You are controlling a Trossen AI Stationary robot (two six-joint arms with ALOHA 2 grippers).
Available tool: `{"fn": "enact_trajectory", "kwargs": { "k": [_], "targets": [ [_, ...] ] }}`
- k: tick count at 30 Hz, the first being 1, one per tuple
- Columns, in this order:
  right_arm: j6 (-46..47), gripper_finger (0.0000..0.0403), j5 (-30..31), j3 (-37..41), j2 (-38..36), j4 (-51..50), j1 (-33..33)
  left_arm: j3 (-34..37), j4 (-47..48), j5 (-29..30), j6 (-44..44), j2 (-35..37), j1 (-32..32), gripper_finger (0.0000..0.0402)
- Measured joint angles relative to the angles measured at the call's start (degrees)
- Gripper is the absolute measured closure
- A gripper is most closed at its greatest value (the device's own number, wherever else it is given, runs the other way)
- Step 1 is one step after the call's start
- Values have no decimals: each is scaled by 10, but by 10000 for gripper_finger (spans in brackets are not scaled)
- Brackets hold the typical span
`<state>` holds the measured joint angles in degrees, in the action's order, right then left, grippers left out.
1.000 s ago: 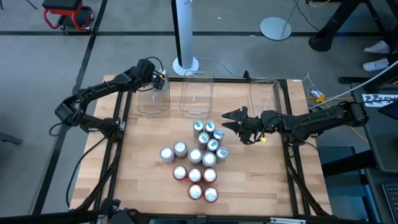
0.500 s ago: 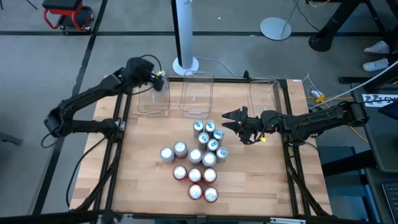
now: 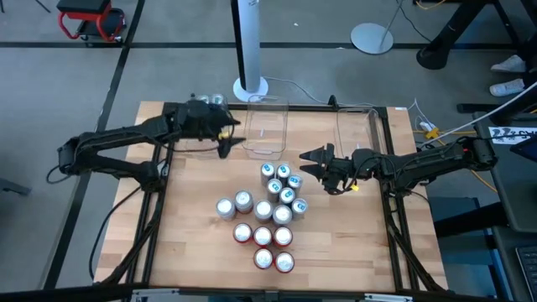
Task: Sort soda cans
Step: Put the blue soda can into the left transparent bin
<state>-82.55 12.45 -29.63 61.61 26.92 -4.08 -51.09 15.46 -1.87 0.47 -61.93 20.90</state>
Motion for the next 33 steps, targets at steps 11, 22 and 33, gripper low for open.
{"fn": "enact_trajectory", "kwargs": {
  "k": [11, 22, 33],
  "targets": [
    [0, 36, 0, 0, 0, 0, 0, 0, -12, 5, -9, 0, -75, 94],
    [0, 36, 0, 0, 0, 0, 0, 0, -24, -6, -25, -28, -84, 94],
    [0, 36, 0, 0, 0, 0, 0, 1, -79, -60, -90, -131, -97, 94]
  ]
}}
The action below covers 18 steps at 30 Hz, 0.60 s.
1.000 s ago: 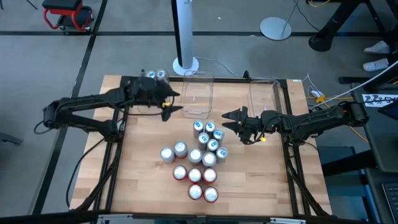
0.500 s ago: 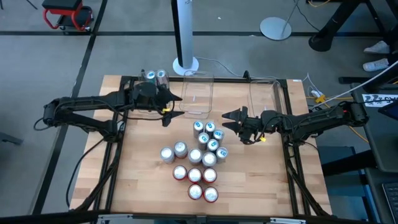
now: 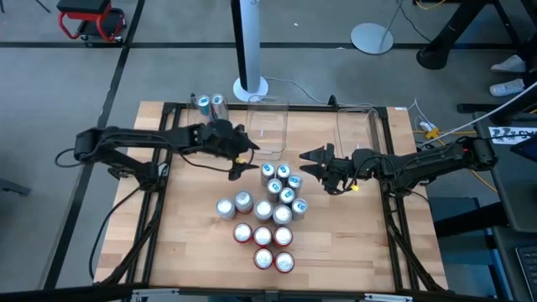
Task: Sort soda cans
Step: Put the blue soda can into the left transparent bin
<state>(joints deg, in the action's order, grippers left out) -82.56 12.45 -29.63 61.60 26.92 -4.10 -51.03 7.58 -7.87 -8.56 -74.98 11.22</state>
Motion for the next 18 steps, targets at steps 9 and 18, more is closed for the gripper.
{"fn": "enact_trajectory", "kwargs": {
  "k": [9, 18],
  "targets": [
    [0, 36, 0, 0, 0, 0, 0, 0, -62, -58, -37, -63, 1, 94],
    [0, 36, 0, 0, 0, 0, 0, 0, -103, -87, -40, -104, 14, 94]
  ]
}}
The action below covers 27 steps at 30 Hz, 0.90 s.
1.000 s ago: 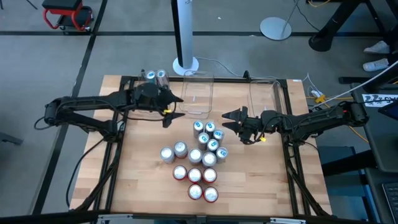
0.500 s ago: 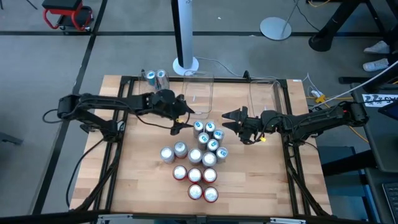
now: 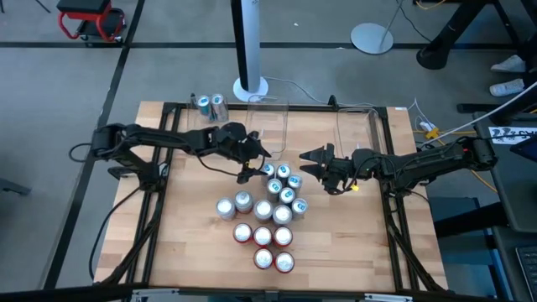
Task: Sort soda cans
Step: Put the blue soda can into the left transparent bin
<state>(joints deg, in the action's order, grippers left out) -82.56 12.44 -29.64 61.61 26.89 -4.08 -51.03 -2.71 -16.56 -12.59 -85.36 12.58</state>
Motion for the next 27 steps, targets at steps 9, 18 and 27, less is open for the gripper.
{"fn": "enact_trajectory", "kwargs": {
  "k": [9, 18, 27],
  "targets": [
    [0, 36, 0, 0, 0, 0, 0, 0, -14, -26, -1, -37, 3, 94],
    [0, 36, 0, 0, 0, 0, 0, 0, -14, -26, 0, -61, 3, 94],
    [0, 36, 0, 0, 0, 0, 0, 0, -17, -26, 3, -66, 3, 94]
  ]
}}
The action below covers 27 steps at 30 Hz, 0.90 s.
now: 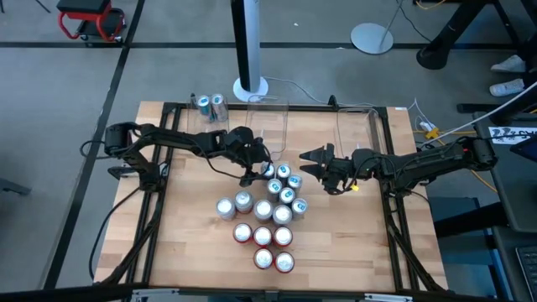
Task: Sort soda cans
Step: Put the blue soda can into the left transparent bin
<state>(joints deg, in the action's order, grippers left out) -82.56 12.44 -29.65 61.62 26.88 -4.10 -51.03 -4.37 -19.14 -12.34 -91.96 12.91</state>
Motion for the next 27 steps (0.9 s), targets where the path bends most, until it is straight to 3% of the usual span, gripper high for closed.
{"fn": "enact_trajectory", "kwargs": {
  "k": [20, 27],
  "targets": [
    [0, 36, 0, 0, 0, 0, 0, 0, 5, 0, 4, 0, 0, 96],
    [0, 36, 0, 0, 0, 0, 0, 0, 4, 0, 0, 0, 0, 150]
  ]
}}
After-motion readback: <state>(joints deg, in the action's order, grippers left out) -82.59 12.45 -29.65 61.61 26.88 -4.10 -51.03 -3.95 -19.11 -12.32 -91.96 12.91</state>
